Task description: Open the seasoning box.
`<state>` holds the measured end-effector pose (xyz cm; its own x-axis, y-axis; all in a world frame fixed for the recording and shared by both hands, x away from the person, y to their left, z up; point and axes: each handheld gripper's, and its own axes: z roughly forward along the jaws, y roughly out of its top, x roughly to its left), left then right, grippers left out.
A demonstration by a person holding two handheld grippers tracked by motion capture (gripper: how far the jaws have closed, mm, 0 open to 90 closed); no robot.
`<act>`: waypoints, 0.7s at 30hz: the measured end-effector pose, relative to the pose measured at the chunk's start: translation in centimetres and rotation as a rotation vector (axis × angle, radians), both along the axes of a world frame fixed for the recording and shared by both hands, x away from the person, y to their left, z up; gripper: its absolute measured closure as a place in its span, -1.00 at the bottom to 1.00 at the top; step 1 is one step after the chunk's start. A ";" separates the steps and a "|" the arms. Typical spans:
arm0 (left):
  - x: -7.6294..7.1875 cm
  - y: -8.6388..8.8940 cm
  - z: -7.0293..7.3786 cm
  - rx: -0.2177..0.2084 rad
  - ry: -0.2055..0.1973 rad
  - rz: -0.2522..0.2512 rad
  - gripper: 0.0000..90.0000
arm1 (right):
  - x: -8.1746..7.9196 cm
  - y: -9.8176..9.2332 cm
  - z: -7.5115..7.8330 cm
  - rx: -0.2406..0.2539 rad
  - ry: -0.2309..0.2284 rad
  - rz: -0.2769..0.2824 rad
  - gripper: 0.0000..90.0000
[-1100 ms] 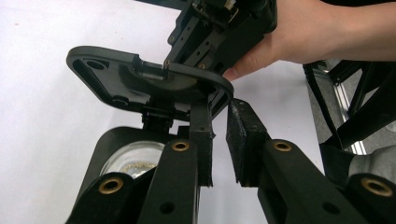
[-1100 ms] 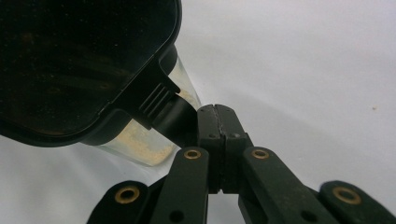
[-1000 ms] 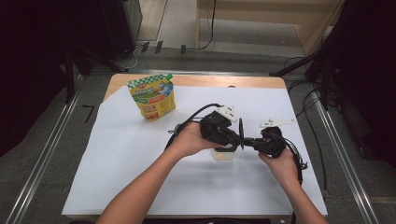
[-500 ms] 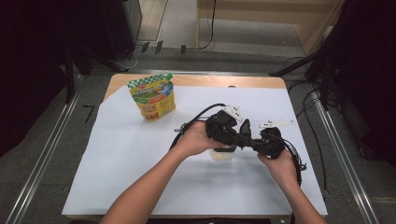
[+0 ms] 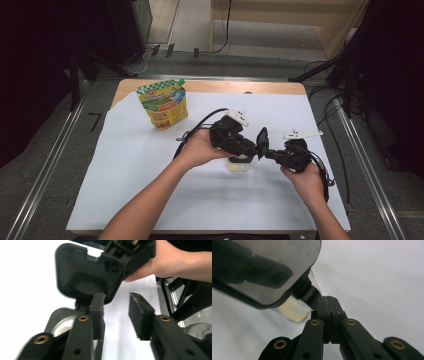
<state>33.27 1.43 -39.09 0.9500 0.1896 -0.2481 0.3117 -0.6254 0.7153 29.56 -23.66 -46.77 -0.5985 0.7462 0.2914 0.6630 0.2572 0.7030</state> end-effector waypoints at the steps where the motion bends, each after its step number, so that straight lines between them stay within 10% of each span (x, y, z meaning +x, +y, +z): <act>1: 0.0 0.2 0.0 0.002 -0.003 0.012 0.31 | -0.4 -0.1 0.2 0.004 0.004 -0.009 1.00; 10: 0.6 4.5 -0.4 -0.017 0.076 0.116 -0.04 | -3.2 0.8 1.3 0.015 -0.007 0.018 0.94; 21: 0.2 8.0 -0.8 -0.021 0.067 0.195 0.00 | -5.9 3.2 1.6 -0.005 -0.001 0.086 0.77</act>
